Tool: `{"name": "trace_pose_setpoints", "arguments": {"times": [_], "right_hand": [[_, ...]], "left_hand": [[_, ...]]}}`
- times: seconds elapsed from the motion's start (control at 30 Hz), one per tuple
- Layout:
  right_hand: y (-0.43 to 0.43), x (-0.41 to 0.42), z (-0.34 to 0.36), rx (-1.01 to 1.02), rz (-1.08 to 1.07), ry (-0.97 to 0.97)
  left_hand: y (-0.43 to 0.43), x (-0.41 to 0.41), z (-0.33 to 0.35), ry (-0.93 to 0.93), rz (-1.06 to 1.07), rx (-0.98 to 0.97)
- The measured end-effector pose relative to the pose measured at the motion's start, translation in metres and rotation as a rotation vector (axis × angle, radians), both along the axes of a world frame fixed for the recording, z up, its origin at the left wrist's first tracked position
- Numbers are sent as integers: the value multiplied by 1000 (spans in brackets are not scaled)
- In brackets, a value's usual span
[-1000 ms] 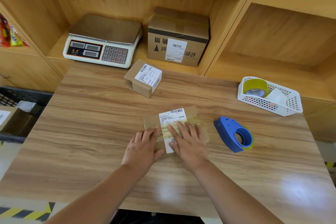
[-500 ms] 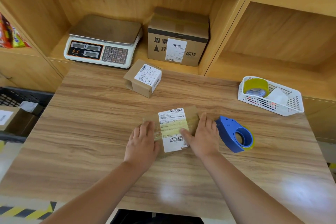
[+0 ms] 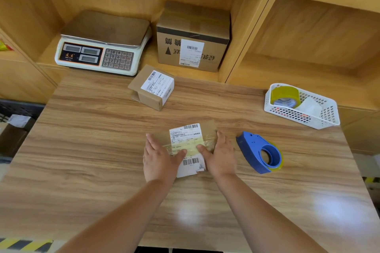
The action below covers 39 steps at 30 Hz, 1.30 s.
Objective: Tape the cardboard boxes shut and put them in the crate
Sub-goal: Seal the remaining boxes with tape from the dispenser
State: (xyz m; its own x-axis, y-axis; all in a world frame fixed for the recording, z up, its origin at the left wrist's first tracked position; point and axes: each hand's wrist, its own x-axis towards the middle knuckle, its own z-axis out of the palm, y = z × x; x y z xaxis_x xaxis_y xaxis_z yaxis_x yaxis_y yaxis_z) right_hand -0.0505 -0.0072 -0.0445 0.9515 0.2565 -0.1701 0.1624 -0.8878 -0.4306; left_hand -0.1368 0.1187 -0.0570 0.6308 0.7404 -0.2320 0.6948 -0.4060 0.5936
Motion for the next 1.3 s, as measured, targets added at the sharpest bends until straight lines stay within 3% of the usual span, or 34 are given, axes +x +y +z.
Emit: {"name": "trace_pose_setpoints", "arguments": {"times": [0.37,0.57,0.73,1.03,1.3], "right_hand": [[-5,13,-5,208,-171,27],[-1,14,-5,179,-227,15],[7,3,-5,34,-90,-4],[-1,19,-8,242,-212,67],[0,23,2,198,-248,53]], "left_hand": [[0,1,1,-36,3,-28],[1,1,2,-32,-4,-37],[1,1,3,-27,3,-42],[0,1,5,-38,3,-49],[0,-1,7,-52,3,-61]]}}
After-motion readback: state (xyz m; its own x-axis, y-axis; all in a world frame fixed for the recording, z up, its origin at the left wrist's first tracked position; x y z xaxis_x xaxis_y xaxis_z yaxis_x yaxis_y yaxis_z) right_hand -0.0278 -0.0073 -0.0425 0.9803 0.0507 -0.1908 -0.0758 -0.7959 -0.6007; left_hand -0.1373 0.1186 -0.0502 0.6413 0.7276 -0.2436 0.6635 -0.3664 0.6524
